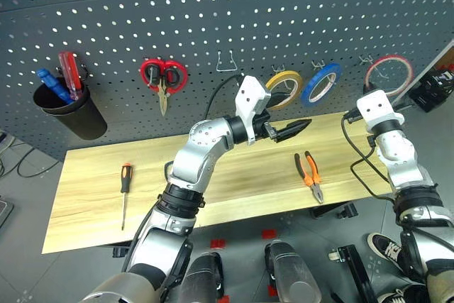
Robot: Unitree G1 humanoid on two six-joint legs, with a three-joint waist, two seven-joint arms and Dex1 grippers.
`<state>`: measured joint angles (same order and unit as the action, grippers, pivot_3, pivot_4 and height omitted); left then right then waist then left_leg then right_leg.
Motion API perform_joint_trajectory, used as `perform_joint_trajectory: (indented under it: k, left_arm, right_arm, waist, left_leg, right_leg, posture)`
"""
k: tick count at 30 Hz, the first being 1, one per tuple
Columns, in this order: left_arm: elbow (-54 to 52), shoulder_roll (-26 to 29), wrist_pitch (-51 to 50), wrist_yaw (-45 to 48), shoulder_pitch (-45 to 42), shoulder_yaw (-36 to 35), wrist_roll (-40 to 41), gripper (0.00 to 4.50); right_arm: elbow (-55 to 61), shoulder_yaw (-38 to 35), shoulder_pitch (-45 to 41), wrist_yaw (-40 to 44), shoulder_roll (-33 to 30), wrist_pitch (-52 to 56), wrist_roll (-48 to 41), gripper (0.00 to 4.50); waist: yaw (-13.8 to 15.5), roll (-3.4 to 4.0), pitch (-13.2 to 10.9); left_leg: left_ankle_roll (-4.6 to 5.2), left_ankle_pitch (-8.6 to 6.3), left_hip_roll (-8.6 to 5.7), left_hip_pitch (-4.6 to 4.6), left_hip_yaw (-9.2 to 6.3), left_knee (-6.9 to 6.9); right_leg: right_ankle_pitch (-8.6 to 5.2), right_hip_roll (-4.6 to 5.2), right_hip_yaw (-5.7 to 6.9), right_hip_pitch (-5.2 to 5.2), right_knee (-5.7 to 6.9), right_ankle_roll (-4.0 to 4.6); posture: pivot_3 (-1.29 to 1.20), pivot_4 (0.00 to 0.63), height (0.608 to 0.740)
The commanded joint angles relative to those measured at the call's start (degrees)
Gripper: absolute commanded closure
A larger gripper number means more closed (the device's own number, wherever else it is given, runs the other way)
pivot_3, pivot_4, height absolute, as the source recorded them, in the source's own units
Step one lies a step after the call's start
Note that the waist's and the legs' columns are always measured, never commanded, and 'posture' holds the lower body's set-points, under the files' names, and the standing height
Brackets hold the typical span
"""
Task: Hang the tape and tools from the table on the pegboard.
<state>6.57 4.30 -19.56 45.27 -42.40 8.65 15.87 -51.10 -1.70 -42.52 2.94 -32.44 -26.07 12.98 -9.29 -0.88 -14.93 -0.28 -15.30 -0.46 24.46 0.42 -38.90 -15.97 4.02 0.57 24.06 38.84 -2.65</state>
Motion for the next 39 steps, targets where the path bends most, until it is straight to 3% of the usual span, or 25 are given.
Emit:
perform_joint_trajectory:
  k: [1, 2, 3, 5, 10, 15, 16, 21, 25, 29, 33, 39]
  left_arm:
    - [-0.7, -0.7, 1.6, -0.6, -1.6, 0.4, 0.1, 0.00]
    - [-0.6, -0.6, 1.7, -0.7, -1.7, 0.4, 0.0, 0.00]
    - [-0.5, -0.6, 1.8, -0.8, -1.7, 0.4, -0.1, 0.00]
    - [-0.7, -0.4, 1.9, -1.0, -1.6, 0.4, 0.0, 0.00]
    - [-1.0, 0.0, 1.6, -1.0, -1.2, 0.3, 0.1, 0.00]
    - [-4.6, 0.2, 0.3, -1.7, 3.2, 1.5, 0.2, 0.00]
    - [-5.9, 0.8, 0.0, -1.5, 4.9, 2.1, 0.0, 0.00]
    - [-14.7, 6.9, -1.0, 0.4, 16.2, 4.5, -0.4, 0.00]
    - [-21.2, 13.4, -2.9, 2.1, 25.3, 3.8, 1.2, 0.00]
    - [-25.5, 19.0, -3.0, 3.0, 32.2, 2.5, 1.6, 0.00]
    - [-28.9, 21.4, -3.6, 2.0, 36.7, 1.3, 2.2, 0.00]
    - [-32.7, 21.0, -5.1, -1.5, 40.0, 0.9, 2.4, 0.00]
  right_arm:
    - [-4.1, -2.9, -3.6, 5.9, 0.6, 1.3, -5.8, 4.45]
    - [-5.1, -3.6, -4.2, 6.7, 1.0, 2.4, -7.0, 4.45]
    - [-5.9, -4.0, -4.6, 7.2, 1.2, 3.0, -7.8, 3.88]
    - [-6.4, -4.5, -4.8, 7.6, 1.4, 3.5, -8.7, 3.42]
    - [-5.0, -4.6, -2.6, 7.3, 1.1, 5.2, -8.6, 1.73]
    - [7.4, -5.4, 6.9, 7.4, 1.6, 11.9, -9.8, 0.14]
    - [12.0, -5.5, 9.6, 7.2, 1.8, 16.0, -9.9, 0.02]
    - [41.7, -4.7, 22.9, 12.1, 3.1, 44.0, -14.4, 0.02]
    - [56.7, -2.7, 24.1, 14.2, 4.6, 65.7, -18.0, 0.02]
    - [62.3, 0.3, 19.6, 14.5, 6.3, 83.0, -20.1, 0.02]
    - [64.1, 2.1, 15.9, 15.2, 7.0, 93.2, -21.7, 0.02]
    - [63.2, 6.0, 16.6, 17.2, 3.8, 95.0, -21.3, 0.02]
  waist:
    - [-0.4, 0.02, 0.0]
    - [-0.5, 0.04, 0.0]
    - [-0.7, 0.10, 0.1]
    - [-0.7, 0.12, 0.2]
    - [-0.8, 0.17, 0.4]
    - [-0.8, 0.43, 0.7]
    - [-0.8, 0.43, 0.8]
    - [-0.5, 0.52, 0.8]
    - [-0.4, 0.50, 0.7]
    - [-0.1, 0.36, 0.4]
    - [1.5, 0.19, -0.5]
    - [2.9, -0.03, -2.0]
  left_leg:
    - [0.00, 0.00, 0.00, 0.00, 0.00, -0.01]
    - [0.00, 0.00, 0.01, 0.00, 0.01, 0.00]
    - [0.00, 0.00, 0.01, 0.00, 0.01, 0.00]
    - [0.00, 0.00, 0.02, 0.00, -0.01, 0.00]
    - [0.00, 0.00, 0.01, 0.00, 0.02, -0.01]
    - [0.04, -0.02, 0.02, -0.01, 0.01, -0.02]
    - [0.05, -0.03, 0.02, -0.01, 0.01, -0.01]
    - [0.10, -0.06, 0.17, -0.04, 0.02, -0.06]
    - [0.19, -0.11, 0.13, -0.16, 0.04, -0.07]
    - [0.60, -0.37, 0.13, -0.64, -0.03, -0.05]
    - [0.71, -0.43, 0.01, -0.66, -0.10, -0.13]
    - [0.85, -0.51, 0.01, -0.58, -0.17, -0.14]
  right_leg:
    - [0.00, 0.00, 0.00, 0.00, 0.03, 0.00]
    - [0.00, 0.00, 0.00, 0.00, 0.07, 0.00]
    - [0.00, 0.00, 0.00, 0.00, 0.08, 0.00]
    - [0.00, -0.01, 0.01, 0.00, 0.12, 0.00]
    - [0.00, 0.00, -0.02, -0.01, 0.13, 0.00]
    - [0.00, 0.01, -0.02, -0.05, 0.14, 0.00]
    - [0.00, 0.01, -0.03, -0.06, 0.14, 0.00]
    - [0.00, 0.02, -0.19, -0.04, 0.17, 0.00]
    - [0.00, 0.04, -0.43, -0.03, 0.13, 0.01]
    - [-0.01, 0.03, -0.69, -0.48, 0.05, 0.03]
    - [-0.01, 0.08, -0.65, -0.57, 0.01, 0.03]
    - [-0.01, 0.20, -0.55, -0.56, -0.08, 0.04]
  posture:
    - [-0.26, 0.144, 0.740]
    - [-0.26, 0.144, 0.740]
    - [-0.26, 0.144, 0.740]
    - [-0.26, 0.149, 0.740]
    - [-0.25, 0.159, 0.740]
    - [-0.26, 0.182, 0.740]
    - [-0.25, 0.189, 0.740]
    - [-0.27, 0.235, 0.740]
    - [-0.28, 0.281, 0.740]
    - [-0.25, 0.321, 0.740]
    - [-0.22, 0.351, 0.740]
    - [-0.17, 0.384, 0.740]
